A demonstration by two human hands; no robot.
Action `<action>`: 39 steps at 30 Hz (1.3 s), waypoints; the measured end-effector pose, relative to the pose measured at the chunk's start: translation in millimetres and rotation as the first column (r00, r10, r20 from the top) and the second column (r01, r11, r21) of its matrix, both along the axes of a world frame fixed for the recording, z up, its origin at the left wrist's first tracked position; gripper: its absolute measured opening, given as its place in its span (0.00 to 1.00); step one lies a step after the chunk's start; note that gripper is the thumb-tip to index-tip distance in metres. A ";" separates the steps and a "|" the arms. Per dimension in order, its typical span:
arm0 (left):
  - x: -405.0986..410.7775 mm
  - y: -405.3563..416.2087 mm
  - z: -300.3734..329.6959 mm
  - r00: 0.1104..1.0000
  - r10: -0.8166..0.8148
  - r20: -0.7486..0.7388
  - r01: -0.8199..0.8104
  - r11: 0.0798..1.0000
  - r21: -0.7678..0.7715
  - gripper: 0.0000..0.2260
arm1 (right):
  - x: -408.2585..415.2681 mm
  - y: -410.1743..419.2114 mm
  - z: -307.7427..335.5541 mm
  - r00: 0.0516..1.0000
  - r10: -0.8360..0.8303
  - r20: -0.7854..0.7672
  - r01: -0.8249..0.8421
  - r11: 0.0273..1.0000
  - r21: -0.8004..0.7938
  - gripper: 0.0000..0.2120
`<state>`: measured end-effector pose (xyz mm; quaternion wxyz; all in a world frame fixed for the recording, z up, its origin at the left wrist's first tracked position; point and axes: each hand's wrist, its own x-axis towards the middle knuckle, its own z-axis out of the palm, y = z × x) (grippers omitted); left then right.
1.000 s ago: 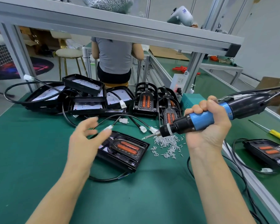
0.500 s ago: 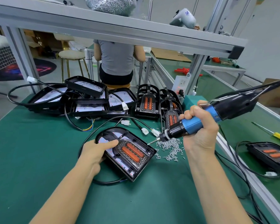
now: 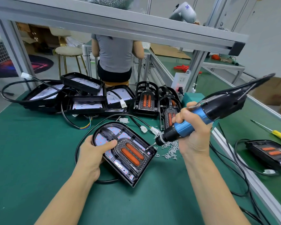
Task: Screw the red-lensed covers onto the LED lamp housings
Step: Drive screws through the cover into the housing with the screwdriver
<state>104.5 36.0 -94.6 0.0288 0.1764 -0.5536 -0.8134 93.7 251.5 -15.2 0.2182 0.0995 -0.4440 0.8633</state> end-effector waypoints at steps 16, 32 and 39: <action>-3.2 2.0 -2.0 0.999 0.027 -0.020 -0.027 1.000 -0.003 0.21 | 0.9 -6.2 -8.2 0.999 0.039 -0.016 -0.037 0.990 0.135 0.12; -4.7 2.7 -2.3 0.999 0.045 0.000 -0.045 0.999 -0.007 0.20 | -5.5 18.6 -5.8 0.924 0.381 0.002 -0.362 0.877 0.315 0.16; -4.9 2.8 -2.7 0.999 0.039 0.015 -0.039 0.999 -0.013 0.19 | -12.1 14.2 -5.2 0.947 0.315 0.061 -0.320 0.935 0.152 0.18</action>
